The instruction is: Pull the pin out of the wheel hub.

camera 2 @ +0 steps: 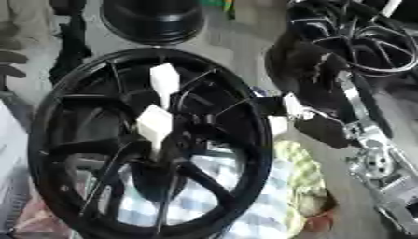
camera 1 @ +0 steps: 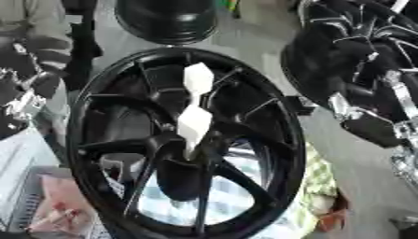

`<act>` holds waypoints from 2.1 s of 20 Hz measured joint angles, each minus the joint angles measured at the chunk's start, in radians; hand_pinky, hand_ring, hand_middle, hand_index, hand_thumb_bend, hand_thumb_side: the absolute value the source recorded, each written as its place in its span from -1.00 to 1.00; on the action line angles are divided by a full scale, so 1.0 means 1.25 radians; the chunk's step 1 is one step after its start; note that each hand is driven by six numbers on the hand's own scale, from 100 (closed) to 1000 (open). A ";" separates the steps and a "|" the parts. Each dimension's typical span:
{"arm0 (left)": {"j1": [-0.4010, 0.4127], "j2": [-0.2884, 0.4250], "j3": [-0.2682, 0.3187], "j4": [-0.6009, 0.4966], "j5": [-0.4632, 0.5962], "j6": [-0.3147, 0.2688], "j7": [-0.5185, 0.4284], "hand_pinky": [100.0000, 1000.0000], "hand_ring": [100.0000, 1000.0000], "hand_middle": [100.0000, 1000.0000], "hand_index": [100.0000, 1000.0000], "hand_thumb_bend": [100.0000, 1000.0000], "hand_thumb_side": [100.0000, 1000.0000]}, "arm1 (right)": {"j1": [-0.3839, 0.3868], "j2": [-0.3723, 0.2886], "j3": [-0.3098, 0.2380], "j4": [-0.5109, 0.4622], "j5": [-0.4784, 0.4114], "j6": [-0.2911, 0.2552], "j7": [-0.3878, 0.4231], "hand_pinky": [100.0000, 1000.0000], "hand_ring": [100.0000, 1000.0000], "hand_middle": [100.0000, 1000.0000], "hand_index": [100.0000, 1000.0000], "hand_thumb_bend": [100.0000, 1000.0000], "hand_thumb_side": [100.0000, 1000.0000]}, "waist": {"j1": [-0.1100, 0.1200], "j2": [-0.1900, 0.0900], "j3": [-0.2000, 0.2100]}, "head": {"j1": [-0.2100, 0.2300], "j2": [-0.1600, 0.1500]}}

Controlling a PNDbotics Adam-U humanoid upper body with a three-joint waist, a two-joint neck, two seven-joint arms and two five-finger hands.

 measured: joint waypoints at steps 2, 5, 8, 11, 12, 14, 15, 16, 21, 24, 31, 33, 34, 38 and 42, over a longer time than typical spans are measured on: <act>0.000 0.000 0.000 0.000 -0.001 0.000 -0.001 0.34 0.51 0.52 0.68 -0.48 0.26 | -0.004 0.000 0.000 0.000 0.000 -0.001 0.003 0.28 0.51 0.47 0.75 -1.00 -0.55 | 0.000 0.000 0.000 | 0.000 0.000; 0.000 0.000 0.000 0.000 -0.002 -0.001 -0.001 0.34 0.51 0.52 0.68 -0.49 0.28 | -0.006 0.000 0.000 0.000 0.000 0.001 0.006 0.28 0.51 0.47 0.75 -1.00 -0.56 | -0.001 0.001 0.000 | 0.000 0.000; 0.000 0.000 0.000 0.000 -0.003 0.000 -0.002 0.33 0.51 0.52 0.68 -0.48 0.28 | -0.009 0.000 0.000 0.000 0.001 0.001 0.010 0.28 0.51 0.47 0.75 -1.00 -0.56 | -0.001 0.001 0.000 | 0.000 0.000; 0.000 0.000 0.000 0.000 -0.003 0.000 -0.002 0.33 0.51 0.52 0.68 -0.47 0.28 | -0.020 0.000 0.004 0.000 0.001 0.003 0.018 0.28 0.51 0.47 0.75 -1.00 -0.57 | -0.001 0.001 0.000 | 0.000 0.000; 0.000 0.000 0.000 0.000 -0.003 0.000 -0.002 0.33 0.51 0.52 0.68 -0.47 0.28 | -0.025 -0.001 0.006 0.000 0.001 0.004 0.023 0.29 0.51 0.48 0.77 -1.00 -0.58 | -0.001 0.001 0.000 | 0.000 0.000; 0.000 0.000 0.000 0.000 -0.003 0.000 -0.002 0.33 0.50 0.52 0.68 -0.47 0.28 | -0.042 -0.005 0.012 0.000 0.004 0.007 0.039 0.30 0.52 0.49 0.79 -1.00 -0.61 | -0.001 0.001 0.001 | 0.000 0.000; 0.000 -0.001 -0.001 0.000 -0.003 0.000 -0.003 0.33 0.50 0.52 0.68 -0.48 0.28 | -0.053 -0.009 0.016 -0.001 0.007 0.010 0.051 0.31 0.53 0.50 0.80 -1.00 -0.63 | -0.001 0.001 0.001 | 0.000 0.000; 0.000 -0.001 -0.001 0.000 -0.003 0.001 -0.003 0.33 0.50 0.52 0.68 -0.48 0.28 | -0.067 -0.014 0.021 -0.003 0.013 0.013 0.066 0.31 0.53 0.50 0.81 -1.00 -0.64 | -0.002 0.001 0.001 | 0.000 0.000; 0.000 -0.001 -0.003 0.000 -0.003 0.003 -0.005 0.33 0.50 0.51 0.68 -0.47 0.28 | -0.144 -0.039 0.046 -0.020 0.039 0.032 0.167 0.34 0.54 0.53 0.84 -1.00 -0.63 | -0.002 0.000 0.003 | -0.001 0.000; 0.000 -0.003 -0.005 0.000 -0.003 0.003 -0.006 0.33 0.50 0.51 0.68 -0.47 0.28 | -0.180 -0.042 0.059 -0.030 0.048 0.041 0.221 0.34 0.54 0.53 0.85 -1.00 -0.60 | -0.003 0.000 0.007 | -0.001 0.000; -0.001 -0.007 -0.010 0.000 -0.006 0.003 -0.012 0.34 0.50 0.51 0.68 -0.46 0.28 | -0.244 -0.032 0.087 -0.006 0.050 0.052 0.279 0.34 0.57 0.54 0.84 -1.00 -0.53 | -0.006 0.000 0.013 | -0.001 0.000; -0.003 -0.007 -0.011 0.000 -0.006 0.001 -0.014 0.35 0.51 0.52 0.68 -0.50 0.29 | -0.263 -0.026 0.096 0.008 0.050 0.051 0.292 0.37 0.61 0.56 0.84 -0.83 -0.49 | -0.006 0.001 0.014 | -0.002 0.000; -0.006 -0.007 -0.013 0.000 -0.007 0.000 -0.017 0.35 0.51 0.52 0.68 -0.50 0.29 | -0.279 -0.023 0.101 0.018 0.050 0.051 0.304 0.37 0.61 0.55 0.83 -0.77 -0.49 | -0.006 0.001 0.018 | -0.002 0.000; -0.014 -0.007 -0.019 0.000 -0.007 -0.005 -0.029 0.35 0.51 0.52 0.69 -0.52 0.29 | -0.326 0.006 0.114 0.073 0.062 0.041 0.353 0.37 0.61 0.53 0.81 -0.58 -0.46 | -0.008 0.006 0.028 | -0.006 -0.001; -0.024 -0.007 -0.021 0.000 -0.007 -0.008 -0.038 0.36 0.51 0.52 0.69 -0.52 0.29 | -0.351 0.042 0.118 0.153 0.089 0.024 0.376 0.37 0.62 0.52 0.80 -0.53 -0.44 | -0.011 0.010 0.040 | -0.014 -0.007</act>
